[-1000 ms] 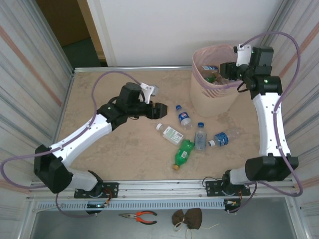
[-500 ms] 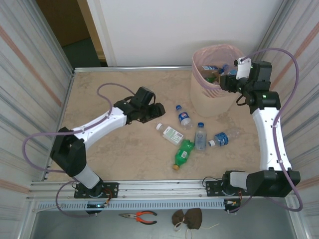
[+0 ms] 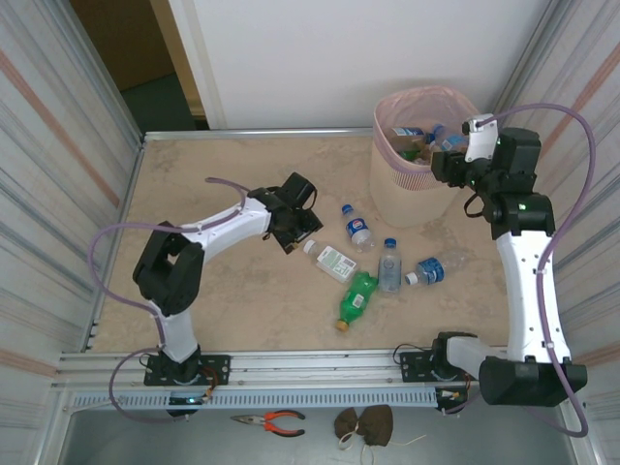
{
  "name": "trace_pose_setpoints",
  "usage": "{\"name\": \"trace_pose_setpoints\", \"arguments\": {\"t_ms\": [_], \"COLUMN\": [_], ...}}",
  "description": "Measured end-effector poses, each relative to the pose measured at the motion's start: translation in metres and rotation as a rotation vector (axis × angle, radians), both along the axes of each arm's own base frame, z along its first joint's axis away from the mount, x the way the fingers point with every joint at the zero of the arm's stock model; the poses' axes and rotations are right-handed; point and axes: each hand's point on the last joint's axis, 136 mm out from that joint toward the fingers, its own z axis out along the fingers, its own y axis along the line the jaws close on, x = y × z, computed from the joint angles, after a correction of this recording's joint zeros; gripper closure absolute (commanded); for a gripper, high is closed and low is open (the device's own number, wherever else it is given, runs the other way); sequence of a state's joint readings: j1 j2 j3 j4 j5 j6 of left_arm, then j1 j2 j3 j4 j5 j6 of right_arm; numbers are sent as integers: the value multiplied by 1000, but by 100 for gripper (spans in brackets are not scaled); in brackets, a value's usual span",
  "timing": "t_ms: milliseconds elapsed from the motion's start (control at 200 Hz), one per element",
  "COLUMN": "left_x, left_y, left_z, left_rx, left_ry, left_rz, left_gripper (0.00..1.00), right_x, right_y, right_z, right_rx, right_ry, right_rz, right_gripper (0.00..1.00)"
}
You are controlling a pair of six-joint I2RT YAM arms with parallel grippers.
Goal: Put the plastic bottles in the bin
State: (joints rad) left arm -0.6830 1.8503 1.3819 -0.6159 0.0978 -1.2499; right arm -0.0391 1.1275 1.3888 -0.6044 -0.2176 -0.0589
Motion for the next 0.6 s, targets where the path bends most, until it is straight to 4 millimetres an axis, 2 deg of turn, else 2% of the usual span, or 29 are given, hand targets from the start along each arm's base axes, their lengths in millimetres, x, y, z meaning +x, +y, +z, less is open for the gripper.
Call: {"name": "trace_pose_setpoints", "arguments": {"t_ms": [225,446,596], "left_x": [-3,2,0], "left_y": [-2,-8,-13], "left_z": [-19,-22,-37], "left_rx": [-7,-62,-87], "left_ry": [94,131,175], "left_rz": [63,124,154], "left_gripper": [32,39,42], "right_x": [-7,-15,-18], "right_y": [-1,-1,-1], "right_z": [6,11,12], "right_rx": [-3,-5,-6], "right_ry": [-14,-28,-29], "right_rz": [-4,-7,-9], "right_gripper": [44,45,46]}}
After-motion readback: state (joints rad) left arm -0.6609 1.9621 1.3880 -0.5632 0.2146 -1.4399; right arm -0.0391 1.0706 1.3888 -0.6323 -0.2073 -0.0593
